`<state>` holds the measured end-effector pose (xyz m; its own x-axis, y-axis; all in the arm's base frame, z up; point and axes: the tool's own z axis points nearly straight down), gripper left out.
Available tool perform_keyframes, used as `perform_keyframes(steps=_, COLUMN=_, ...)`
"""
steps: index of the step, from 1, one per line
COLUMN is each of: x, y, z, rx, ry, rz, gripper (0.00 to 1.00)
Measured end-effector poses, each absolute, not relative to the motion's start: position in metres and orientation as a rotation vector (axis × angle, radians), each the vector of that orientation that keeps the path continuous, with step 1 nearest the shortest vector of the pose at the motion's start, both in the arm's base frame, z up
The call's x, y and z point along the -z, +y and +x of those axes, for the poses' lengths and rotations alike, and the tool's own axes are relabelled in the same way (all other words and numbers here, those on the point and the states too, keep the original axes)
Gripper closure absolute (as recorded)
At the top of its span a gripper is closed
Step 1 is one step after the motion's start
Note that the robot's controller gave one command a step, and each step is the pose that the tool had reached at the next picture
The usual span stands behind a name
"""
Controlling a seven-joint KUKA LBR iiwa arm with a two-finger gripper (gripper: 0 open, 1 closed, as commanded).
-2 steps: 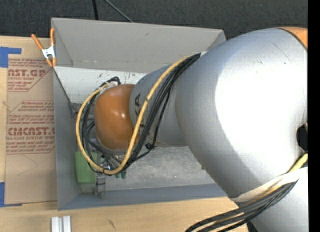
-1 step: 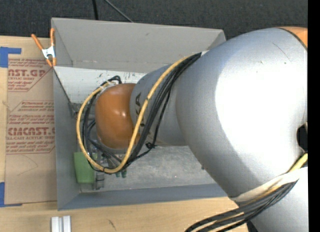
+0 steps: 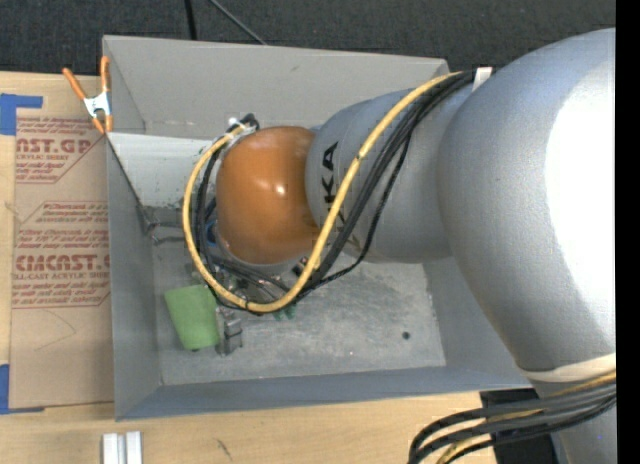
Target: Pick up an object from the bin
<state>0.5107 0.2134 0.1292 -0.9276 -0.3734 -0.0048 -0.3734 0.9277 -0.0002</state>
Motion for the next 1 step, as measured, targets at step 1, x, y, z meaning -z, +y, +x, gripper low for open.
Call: perform_keyframes(steps=1, x=-0.2341, y=0.2383, z=0.5462, rx=-0.004, ry=3.065, rz=-0.632, gripper=1.00)
